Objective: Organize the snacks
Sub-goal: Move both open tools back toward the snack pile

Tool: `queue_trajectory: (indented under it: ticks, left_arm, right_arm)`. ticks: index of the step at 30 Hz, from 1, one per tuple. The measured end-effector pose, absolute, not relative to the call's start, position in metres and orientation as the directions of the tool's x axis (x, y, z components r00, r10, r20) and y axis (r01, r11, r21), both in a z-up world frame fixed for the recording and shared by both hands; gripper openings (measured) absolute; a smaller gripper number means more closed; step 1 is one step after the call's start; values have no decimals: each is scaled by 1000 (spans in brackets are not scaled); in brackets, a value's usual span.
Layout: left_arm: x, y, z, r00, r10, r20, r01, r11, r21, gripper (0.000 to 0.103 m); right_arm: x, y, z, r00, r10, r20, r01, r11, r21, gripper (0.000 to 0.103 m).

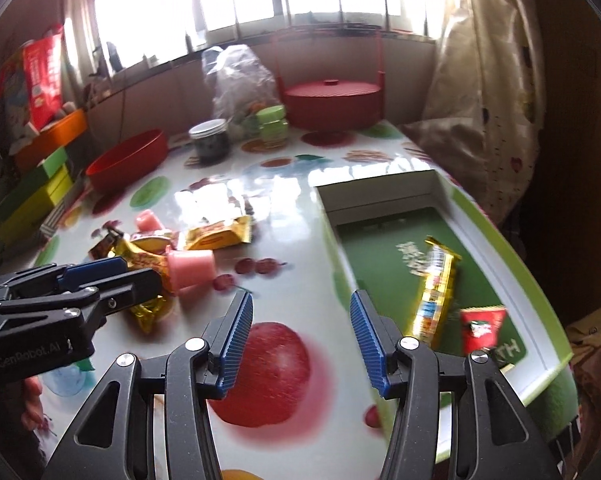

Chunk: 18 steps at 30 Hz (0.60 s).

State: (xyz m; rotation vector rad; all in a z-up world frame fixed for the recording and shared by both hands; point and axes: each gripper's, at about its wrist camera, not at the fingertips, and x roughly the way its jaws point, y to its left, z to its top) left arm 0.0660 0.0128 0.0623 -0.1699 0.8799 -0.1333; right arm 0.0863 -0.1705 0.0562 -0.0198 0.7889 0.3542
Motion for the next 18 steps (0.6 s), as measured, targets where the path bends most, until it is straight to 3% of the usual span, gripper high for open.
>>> queue_trajectory:
  ticks: [18]
  left_arm:
    - [71,81,24,577,-115,-809,-148,959,-242,53]
  right_arm:
    - [112,-106,43,562,419,-714,-440,881,170,55]
